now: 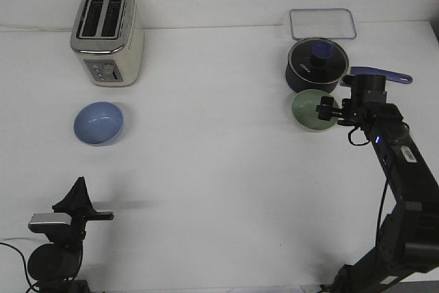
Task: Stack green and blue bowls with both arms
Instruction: 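Reach the right gripper forward and grasp the pale green bowl's rim, then drag the green bowl with the right gripper toward the table center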
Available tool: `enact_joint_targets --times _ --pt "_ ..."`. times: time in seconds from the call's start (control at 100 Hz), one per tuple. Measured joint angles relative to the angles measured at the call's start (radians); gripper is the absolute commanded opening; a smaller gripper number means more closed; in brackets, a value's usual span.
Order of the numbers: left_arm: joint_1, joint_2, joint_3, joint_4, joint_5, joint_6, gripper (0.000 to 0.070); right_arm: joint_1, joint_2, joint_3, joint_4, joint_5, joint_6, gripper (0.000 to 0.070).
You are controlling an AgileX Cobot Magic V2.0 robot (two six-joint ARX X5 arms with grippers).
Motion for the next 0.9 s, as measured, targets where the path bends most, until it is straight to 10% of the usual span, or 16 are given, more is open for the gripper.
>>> enact_joint_targets --times 0.26,0.43,0.9 --pt "0.0 0.0 0.0 0.0 0.0 0.0 0.0015 -0.004 0.132 0.041 0.002 -0.061 0.0 0.0462" --pt "0.0 0.0 0.0 0.0 0.0 0.0 0.0015 -0.004 0.146 0.041 0.002 -0.067 -0.002 0.0" --pt "0.0 0.0 0.0 0.0 0.0 0.0 0.0015 -0.008 0.008 0.055 -0.046 -0.175 -0.023 0.0"
